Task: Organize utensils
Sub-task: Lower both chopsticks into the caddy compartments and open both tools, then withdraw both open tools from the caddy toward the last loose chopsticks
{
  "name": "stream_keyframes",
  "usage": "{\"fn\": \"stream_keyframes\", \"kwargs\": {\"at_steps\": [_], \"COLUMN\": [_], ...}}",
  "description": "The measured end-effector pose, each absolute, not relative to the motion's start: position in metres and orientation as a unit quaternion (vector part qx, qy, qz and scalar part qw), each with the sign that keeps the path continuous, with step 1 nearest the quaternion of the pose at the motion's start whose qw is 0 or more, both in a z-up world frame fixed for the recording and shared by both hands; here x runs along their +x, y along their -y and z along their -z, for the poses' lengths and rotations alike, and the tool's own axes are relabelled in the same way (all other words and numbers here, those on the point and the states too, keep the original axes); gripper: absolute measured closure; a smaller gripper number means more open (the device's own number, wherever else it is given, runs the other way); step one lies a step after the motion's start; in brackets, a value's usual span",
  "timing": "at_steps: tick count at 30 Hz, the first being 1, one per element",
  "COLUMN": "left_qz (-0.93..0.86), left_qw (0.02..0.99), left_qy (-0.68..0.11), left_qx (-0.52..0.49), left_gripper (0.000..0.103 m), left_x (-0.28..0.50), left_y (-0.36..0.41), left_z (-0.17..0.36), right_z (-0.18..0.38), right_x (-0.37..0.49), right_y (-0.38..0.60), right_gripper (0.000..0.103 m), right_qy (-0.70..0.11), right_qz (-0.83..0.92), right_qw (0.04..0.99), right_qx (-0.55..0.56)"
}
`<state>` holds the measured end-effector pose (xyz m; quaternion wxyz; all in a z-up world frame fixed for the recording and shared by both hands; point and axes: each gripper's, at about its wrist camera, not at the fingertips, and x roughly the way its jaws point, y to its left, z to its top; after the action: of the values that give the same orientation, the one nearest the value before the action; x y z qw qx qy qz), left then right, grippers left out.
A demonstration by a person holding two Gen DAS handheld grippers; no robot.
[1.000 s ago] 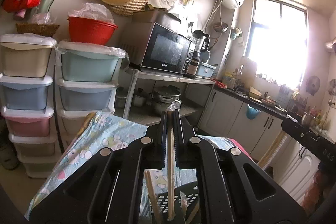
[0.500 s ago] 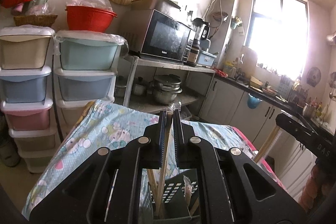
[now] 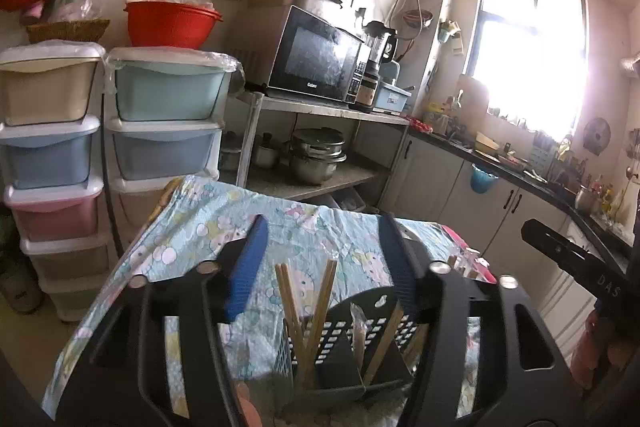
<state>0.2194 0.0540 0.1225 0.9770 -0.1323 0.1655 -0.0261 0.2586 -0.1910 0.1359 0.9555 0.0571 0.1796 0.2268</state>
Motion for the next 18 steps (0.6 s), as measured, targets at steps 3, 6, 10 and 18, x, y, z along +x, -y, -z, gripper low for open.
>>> {"fn": "stream_keyframes", "kwargs": {"at_steps": [3, 6, 10, 18], "left_qz": [0.032, 0.037, 0.038, 0.042], "left_qw": [0.976, 0.976, 0.975, 0.975], "left_qy": [-0.169, -0.17, -0.172, -0.17], "left_qx": [-0.136, -0.135, -0.135, -0.139], "left_gripper": [0.035, 0.025, 0.011, 0.011], "left_x": [0.216, 0.21, 0.203, 0.189], "left_y": [-0.055, -0.055, -0.054, -0.05], "left_z": [-0.121, -0.121, -0.119, -0.118], "right_z": [-0.135, -0.132, -0.129, -0.126], "right_x": [0.256, 0.253, 0.248, 0.235], "right_y": [0.193, 0.196, 0.201, 0.201], "right_gripper": [0.071, 0.066, 0.06, 0.049], "right_qy": [-0.185, -0.19, -0.193, -0.199], "right_qz": [-0.223, -0.221, -0.219, -0.227], "right_qw": [0.956, 0.955, 0.955, 0.952], "right_qx": [0.055, 0.055, 0.057, 0.049]}}
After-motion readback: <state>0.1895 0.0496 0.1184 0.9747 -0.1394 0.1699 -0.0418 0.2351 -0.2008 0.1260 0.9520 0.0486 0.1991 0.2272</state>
